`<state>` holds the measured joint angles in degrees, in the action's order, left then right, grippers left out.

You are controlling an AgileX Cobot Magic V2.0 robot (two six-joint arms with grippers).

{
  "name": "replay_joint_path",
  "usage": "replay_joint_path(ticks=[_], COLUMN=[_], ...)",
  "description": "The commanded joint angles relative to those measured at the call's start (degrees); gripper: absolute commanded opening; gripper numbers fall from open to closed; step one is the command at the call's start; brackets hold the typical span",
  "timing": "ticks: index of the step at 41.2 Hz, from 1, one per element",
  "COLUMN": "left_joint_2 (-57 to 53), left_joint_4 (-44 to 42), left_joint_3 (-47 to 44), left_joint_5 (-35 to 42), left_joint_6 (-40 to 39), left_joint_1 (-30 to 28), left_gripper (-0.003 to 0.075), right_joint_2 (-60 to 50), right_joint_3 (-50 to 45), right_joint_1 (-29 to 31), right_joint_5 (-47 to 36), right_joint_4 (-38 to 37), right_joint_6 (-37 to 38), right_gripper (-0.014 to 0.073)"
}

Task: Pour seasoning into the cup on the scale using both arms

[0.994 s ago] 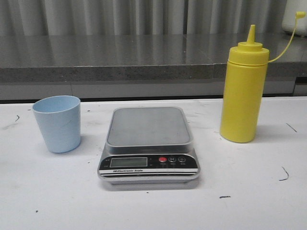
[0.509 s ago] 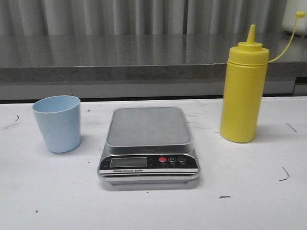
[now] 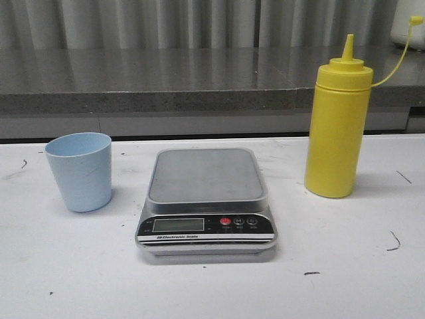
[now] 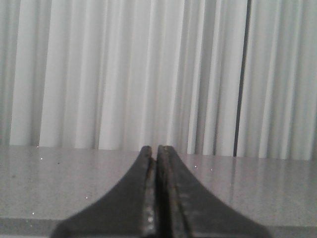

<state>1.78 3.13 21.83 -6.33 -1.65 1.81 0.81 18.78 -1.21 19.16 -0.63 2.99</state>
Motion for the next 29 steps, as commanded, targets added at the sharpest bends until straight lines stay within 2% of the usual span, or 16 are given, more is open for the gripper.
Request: replay_joint_path(ticks=[1,9,20,29], left_joint_2=[5.0,14.9,22.7,25.8], left_joint_4=[0.3,0.3,0.3,0.3], left_joint_3=[9.0,20.1,20.8,18.6], left_joint_5=[-3.6,-17.1,-28.0,-28.5], left_joint_6=[-0.6,-0.6,-0.6,-0.6], left_joint_1=[-0.1,-0.1,-0.1,-0.1], left_gripper=[-0.002,-0.002,-0.002,-0.002], right_joint_2=[4.6,14.1,24.4,30.4], right_joint_3=[7.8,17.0,18.2,18.2], right_joint_1=[0.3,0.3,0.3,0.3], right_joint_5=[0.6,7.4,14.3,20.2], right_joint_4=[0.0,-2.6,-3.5,-3.4], right_joint_6=[-0.4,-1.6,-1.9,-1.9], right_gripper=[-0.0122,-0.0122,-0.0122,-0.0122])
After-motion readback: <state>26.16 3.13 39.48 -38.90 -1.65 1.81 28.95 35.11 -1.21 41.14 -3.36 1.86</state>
